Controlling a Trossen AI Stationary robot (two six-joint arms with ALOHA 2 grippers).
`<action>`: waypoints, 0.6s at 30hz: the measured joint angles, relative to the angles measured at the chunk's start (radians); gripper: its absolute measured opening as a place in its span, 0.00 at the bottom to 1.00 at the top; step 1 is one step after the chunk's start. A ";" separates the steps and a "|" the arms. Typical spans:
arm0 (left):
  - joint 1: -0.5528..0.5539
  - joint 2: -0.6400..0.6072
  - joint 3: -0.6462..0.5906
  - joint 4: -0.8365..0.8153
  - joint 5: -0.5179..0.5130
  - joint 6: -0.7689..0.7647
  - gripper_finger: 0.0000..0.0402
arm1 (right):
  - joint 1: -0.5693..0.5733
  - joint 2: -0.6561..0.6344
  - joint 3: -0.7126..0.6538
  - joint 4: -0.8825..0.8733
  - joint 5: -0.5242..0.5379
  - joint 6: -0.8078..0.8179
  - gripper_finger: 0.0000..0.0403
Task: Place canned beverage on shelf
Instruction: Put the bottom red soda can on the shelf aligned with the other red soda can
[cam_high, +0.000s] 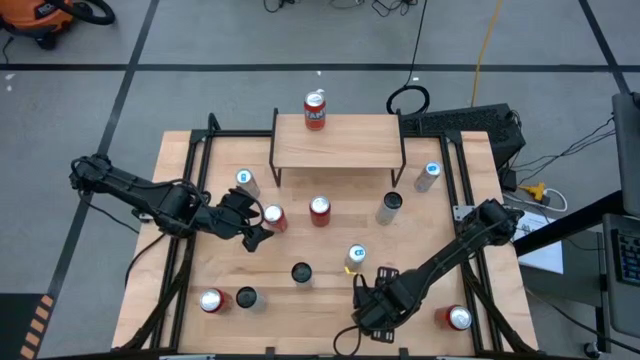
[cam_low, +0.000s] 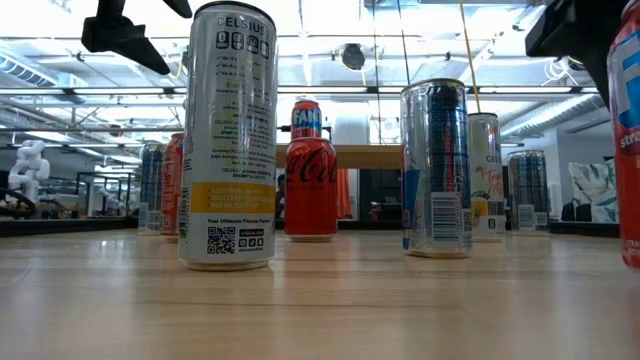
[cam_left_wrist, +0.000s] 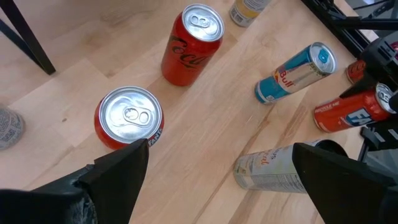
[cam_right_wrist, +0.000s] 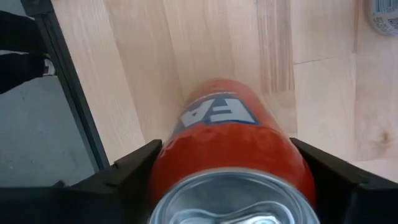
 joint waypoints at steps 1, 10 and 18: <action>0.000 0.000 0.000 0.000 0.000 0.000 1.00 | 0.000 0.000 0.000 0.001 -0.009 -0.002 0.68; 0.001 0.000 0.000 0.000 0.000 0.000 1.00 | -0.001 -0.012 -0.001 -0.002 -0.066 0.003 0.70; 0.000 0.000 0.000 0.046 0.000 0.005 1.00 | -0.009 -0.073 0.029 -0.003 -0.072 -0.005 0.69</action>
